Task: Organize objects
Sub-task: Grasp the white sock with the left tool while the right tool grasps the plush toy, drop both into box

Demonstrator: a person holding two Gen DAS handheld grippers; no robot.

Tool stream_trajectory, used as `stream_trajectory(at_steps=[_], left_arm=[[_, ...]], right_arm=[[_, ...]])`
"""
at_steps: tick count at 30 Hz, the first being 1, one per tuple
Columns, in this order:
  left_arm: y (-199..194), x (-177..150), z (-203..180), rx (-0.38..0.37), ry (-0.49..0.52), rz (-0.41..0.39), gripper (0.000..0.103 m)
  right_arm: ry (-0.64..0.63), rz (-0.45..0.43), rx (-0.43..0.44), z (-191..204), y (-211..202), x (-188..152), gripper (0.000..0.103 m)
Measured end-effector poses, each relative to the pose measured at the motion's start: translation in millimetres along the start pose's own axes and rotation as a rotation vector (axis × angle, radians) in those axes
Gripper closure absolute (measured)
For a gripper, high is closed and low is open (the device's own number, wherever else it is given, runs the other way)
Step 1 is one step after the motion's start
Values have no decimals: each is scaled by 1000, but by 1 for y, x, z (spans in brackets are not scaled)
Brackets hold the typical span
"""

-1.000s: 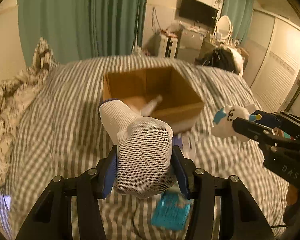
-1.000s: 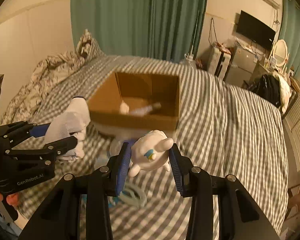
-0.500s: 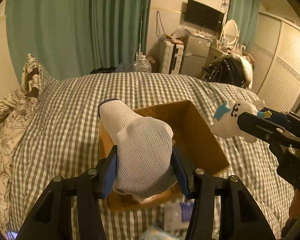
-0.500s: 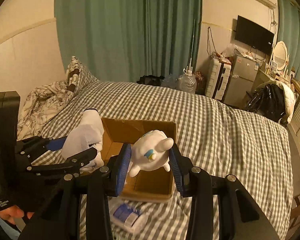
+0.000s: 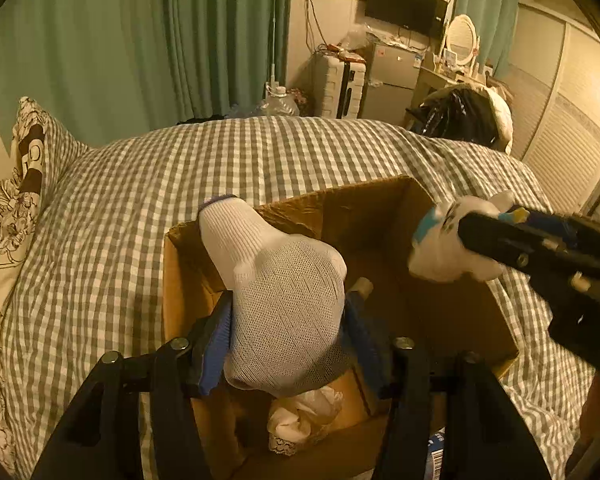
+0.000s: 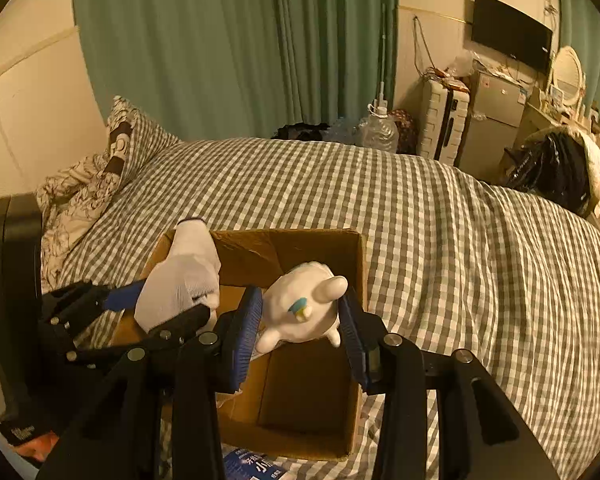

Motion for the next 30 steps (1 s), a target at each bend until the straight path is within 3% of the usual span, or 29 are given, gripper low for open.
stream_trajectory(at_steps=[2,3,5,13,21,30], left_arm=[[-7,1,2,12,-6,-16,19],[-12,2,4,13,-16,-26,17],[-27,3,8,3,-53,-46,14],[-95,0,21,34,-87,-99,11],[-157,-36,24,68,-76,-140,8],[-172,-108,37,85,-113,-92,8]], right_arm=[[10,-21,-5,-5,-8,4,51],[14,-26,-7,-5,-12,5,44],[16,-41,-6,-5,-27,7,43],[-56,-105,-52,12,-111,3,35],[-120,-138,-82,33,-181,-31,31],[-113,-68,-78,42,-184,-97,30]])
Point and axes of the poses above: each gripper's, at about its wrist camera, not at the fingertips, and y roughly the way its jaws point, z to its left, x to its top, the point moved 7 cm from there along y, roughly the way its jaws point, and after that the axes turned 2 degrees about -z, right-handed, at the moved point
